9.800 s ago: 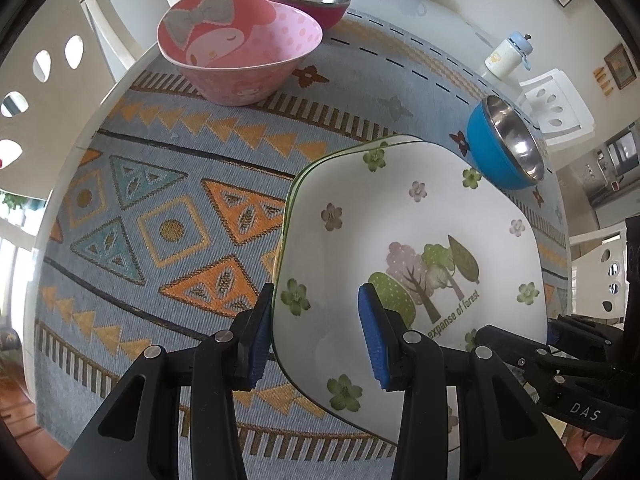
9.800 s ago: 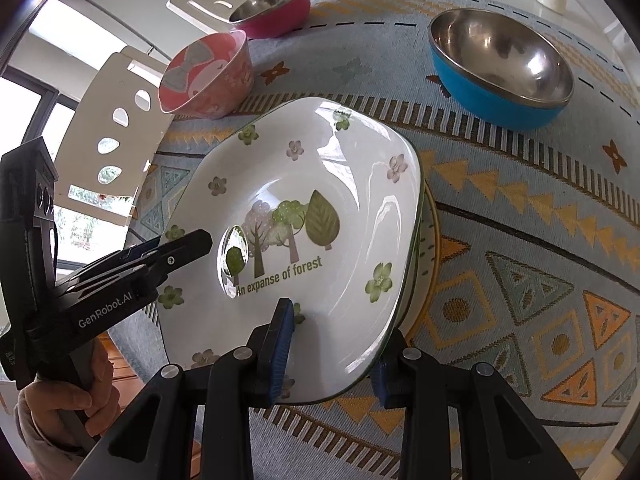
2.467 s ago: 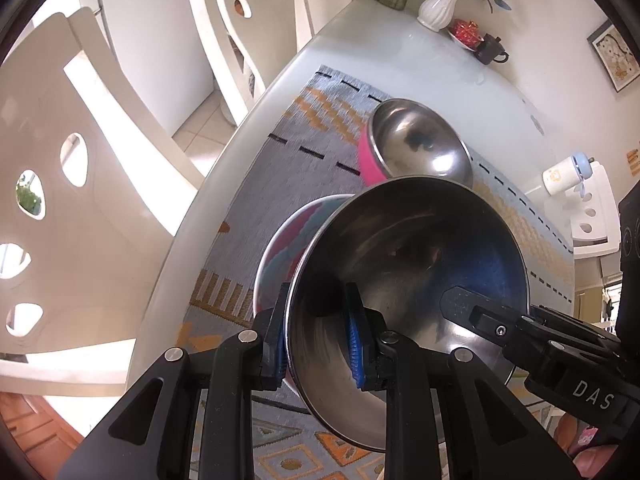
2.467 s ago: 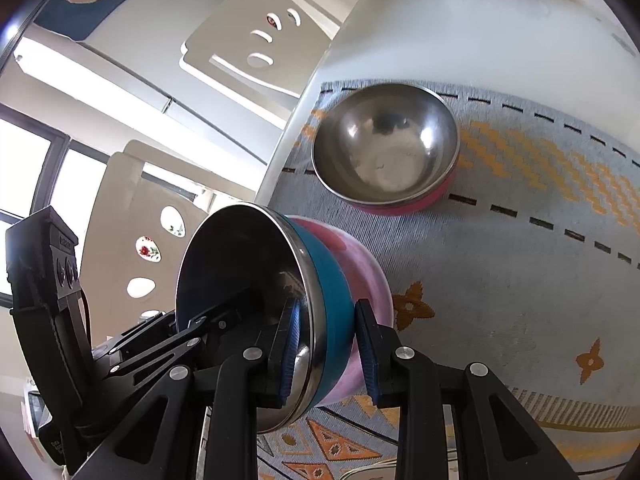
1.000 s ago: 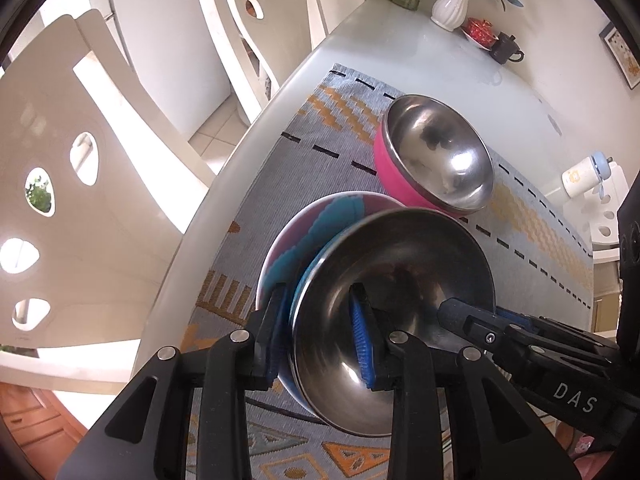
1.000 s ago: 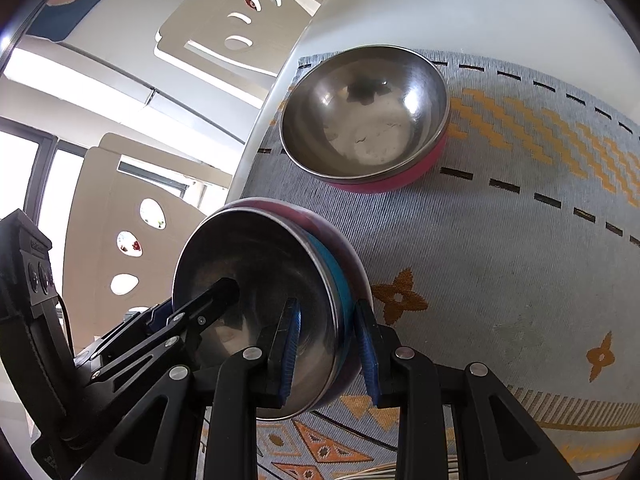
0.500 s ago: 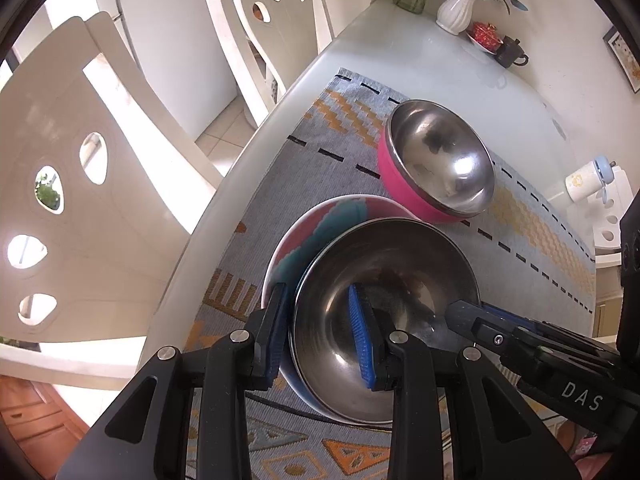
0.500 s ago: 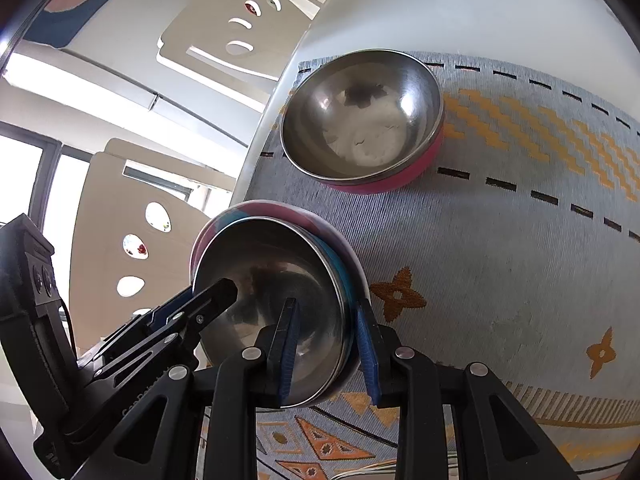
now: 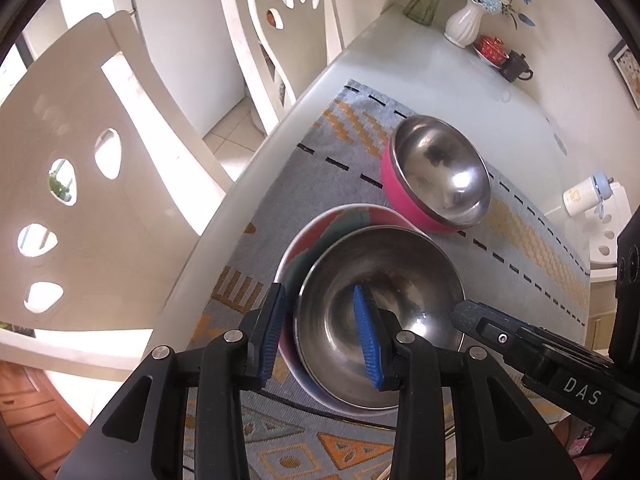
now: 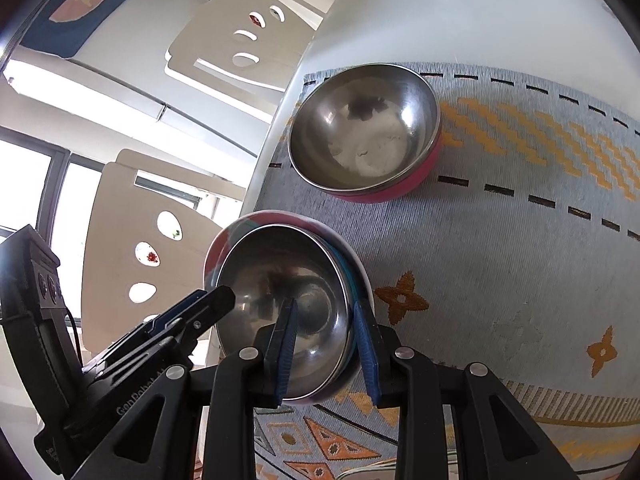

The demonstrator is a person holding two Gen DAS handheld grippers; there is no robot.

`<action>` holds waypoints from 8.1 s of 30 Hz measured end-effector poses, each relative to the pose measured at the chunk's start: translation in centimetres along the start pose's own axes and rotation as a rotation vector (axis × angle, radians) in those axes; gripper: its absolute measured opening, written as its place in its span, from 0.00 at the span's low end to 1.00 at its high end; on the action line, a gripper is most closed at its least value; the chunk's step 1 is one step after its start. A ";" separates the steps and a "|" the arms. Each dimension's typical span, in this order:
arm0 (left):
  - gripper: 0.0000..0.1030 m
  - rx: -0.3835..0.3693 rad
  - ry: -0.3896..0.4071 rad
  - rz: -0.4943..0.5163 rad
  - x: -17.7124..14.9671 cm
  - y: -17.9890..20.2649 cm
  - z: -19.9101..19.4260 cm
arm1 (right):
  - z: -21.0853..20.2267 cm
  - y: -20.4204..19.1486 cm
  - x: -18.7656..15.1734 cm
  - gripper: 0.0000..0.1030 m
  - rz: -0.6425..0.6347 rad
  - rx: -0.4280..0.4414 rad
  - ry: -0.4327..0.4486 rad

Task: Organize plates and bowls
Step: 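Open both grippers and lift them off the nested bowls, then grasp the rim of the pink-bottomed steel bowl with both grippers, then lift the pink-bottomed steel bowl and lower it into the blue steel bowl, then grip the rims of the three nested bowls with both grippers and lift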

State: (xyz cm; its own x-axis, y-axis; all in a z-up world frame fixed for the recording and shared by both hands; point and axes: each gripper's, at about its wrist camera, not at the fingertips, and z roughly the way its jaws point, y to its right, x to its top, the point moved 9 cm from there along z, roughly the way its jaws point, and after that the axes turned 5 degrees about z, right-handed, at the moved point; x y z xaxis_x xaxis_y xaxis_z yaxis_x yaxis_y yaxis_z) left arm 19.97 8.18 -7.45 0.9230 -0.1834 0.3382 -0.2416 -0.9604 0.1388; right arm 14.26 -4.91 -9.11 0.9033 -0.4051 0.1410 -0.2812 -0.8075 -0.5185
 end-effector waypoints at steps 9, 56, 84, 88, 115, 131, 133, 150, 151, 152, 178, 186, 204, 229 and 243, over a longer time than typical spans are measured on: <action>0.40 0.022 0.019 -0.049 0.6 -1.9 -0.7 | -1.0 0.4 0.2 0.39 0.002 -0.011 0.023; 0.10 -0.089 -0.057 0.201 10.6 6.2 10.6 | 5.3 6.7 11.8 0.25 0.281 0.120 0.129; 0.10 -0.068 0.045 0.215 10.4 6.1 4.0 | -0.1 3.0 10.8 0.25 0.223 0.169 0.174; 0.10 -0.059 0.062 0.198 10.0 5.5 3.0 | -0.6 2.2 10.1 0.25 0.206 0.180 0.169; 0.10 -0.038 0.104 0.093 6.3 3.3 -0.8 | -1.8 -1.3 5.7 0.26 0.055 0.123 0.116; 0.10 -0.045 0.095 0.036 3.1 2.4 -1.3 | -2.1 -1.5 3.3 0.26 0.003 0.081 0.068; 0.10 -0.044 0.094 0.028 2.9 2.2 -1.4 | -2.0 -1.6 3.0 0.26 -0.001 0.080 0.063; 0.10 -0.055 0.045 -0.021 0.2 0.4 0.4 | 0.5 -1.8 1.2 0.27 -0.019 0.045 -0.006; 0.10 -0.054 0.044 -0.022 0.1 0.3 0.4 | 0.6 -1.8 1.2 0.27 -0.020 0.046 -0.007; 0.11 -0.053 0.044 -0.025 0.1 0.3 0.5 | 0.6 -1.9 1.2 0.27 -0.019 0.048 -0.007; 0.13 -0.027 0.052 -0.013 -0.5 -0.7 0.3 | 1.3 -2.0 1.1 0.27 -0.021 0.011 -0.016; 0.13 -0.020 0.044 -0.006 -0.5 -0.7 0.4 | 0.6 -1.8 1.3 0.27 -0.007 0.027 -0.011; 0.27 -0.022 0.042 -0.009 -0.1 -1.1 -0.1 | -1.0 -1.4 2.3 0.31 0.016 0.041 0.044; 0.65 -0.089 -0.007 -0.067 -0.1 -2.6 3.4 | 1.7 -1.0 2.7 0.60 0.107 0.146 0.044; 0.59 -0.104 -0.040 -0.058 -0.2 -2.2 5.0 | 4.3 1.5 1.8 0.60 0.194 0.118 -0.006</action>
State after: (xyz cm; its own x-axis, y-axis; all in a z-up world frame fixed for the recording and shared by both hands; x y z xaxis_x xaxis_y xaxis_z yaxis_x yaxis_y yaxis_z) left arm 21.88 9.30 -12.51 0.9471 -0.1389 0.2894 -0.2158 -0.9429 0.2536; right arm 16.84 -4.99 -13.27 0.8380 -0.5452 0.0235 -0.4106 -0.6584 -0.6308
